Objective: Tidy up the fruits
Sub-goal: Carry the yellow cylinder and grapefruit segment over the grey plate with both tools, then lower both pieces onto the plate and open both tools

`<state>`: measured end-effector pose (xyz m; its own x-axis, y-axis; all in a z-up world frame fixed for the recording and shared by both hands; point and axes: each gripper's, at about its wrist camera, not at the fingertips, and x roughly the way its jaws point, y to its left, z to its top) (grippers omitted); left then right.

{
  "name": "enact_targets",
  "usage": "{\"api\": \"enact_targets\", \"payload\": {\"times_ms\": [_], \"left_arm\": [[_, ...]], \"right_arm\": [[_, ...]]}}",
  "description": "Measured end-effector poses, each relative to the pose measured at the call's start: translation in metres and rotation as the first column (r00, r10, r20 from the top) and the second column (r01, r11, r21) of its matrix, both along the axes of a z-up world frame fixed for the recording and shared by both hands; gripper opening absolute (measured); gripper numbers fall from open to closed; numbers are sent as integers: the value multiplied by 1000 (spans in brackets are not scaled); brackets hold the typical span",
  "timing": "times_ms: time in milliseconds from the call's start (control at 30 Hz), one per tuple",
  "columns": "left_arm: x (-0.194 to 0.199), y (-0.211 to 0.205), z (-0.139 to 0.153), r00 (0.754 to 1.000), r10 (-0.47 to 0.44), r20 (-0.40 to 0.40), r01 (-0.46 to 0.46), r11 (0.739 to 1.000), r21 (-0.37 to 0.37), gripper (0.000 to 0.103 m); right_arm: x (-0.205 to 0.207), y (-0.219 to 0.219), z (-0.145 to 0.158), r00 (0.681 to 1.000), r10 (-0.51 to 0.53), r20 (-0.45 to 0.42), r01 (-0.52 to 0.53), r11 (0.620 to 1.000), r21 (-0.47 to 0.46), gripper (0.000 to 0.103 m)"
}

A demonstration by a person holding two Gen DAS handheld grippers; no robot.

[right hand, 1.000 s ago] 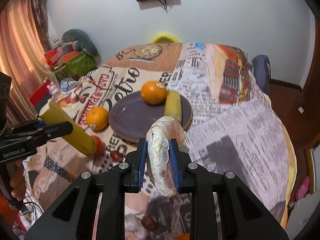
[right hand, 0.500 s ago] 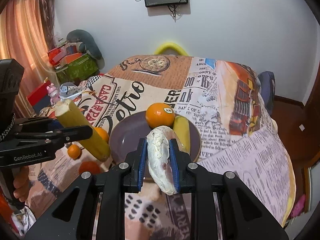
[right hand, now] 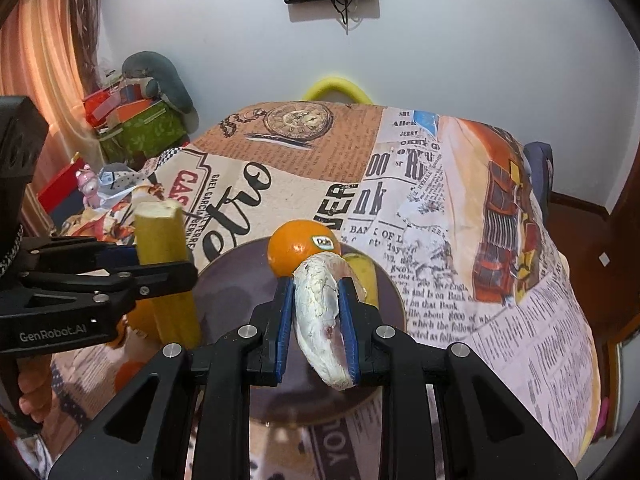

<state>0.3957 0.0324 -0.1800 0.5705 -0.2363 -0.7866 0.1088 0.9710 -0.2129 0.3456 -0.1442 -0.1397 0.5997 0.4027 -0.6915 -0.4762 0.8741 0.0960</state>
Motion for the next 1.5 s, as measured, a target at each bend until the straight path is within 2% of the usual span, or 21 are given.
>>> {"api": "enact_targets", "payload": {"times_ms": [300,500,767,867,967,1133,1200,1433,1500], "left_arm": [[23,6,-20,998,49,-32,-51,997,-59,37],[24,4,-24,998,58,-34,-59,997,-45,37],[21,12,-20,997,76,-22,-77,997,-27,37],[16,13,-16,997,80,-17,-81,996,-25,37],[7,13,-10,997,80,-10,-81,997,-15,37],[-17,14,7,997,79,21,-79,997,-1,37],[-31,15,17,996,82,43,-82,997,8,37],[-85,11,49,991,70,118,-78,995,63,38],[-100,9,56,989,65,136,-76,994,76,40]], "right_arm": [[3,18,-11,999,38,-2,-38,998,-52,21],[9,12,-24,992,53,-116,-55,998,-10,22],[-4,8,-11,994,56,-93,-59,998,-26,23],[-11,5,-7,996,44,-72,-47,998,-47,27],[-18,2,-1,998,32,-48,-35,998,-56,34],[-32,-5,12,1000,12,-20,-13,998,-54,36],[-41,-11,18,1000,-3,-11,3,999,-42,41],[-68,-31,35,998,-53,13,54,998,-35,44],[-78,-39,41,997,-72,25,73,997,-38,49]]}}
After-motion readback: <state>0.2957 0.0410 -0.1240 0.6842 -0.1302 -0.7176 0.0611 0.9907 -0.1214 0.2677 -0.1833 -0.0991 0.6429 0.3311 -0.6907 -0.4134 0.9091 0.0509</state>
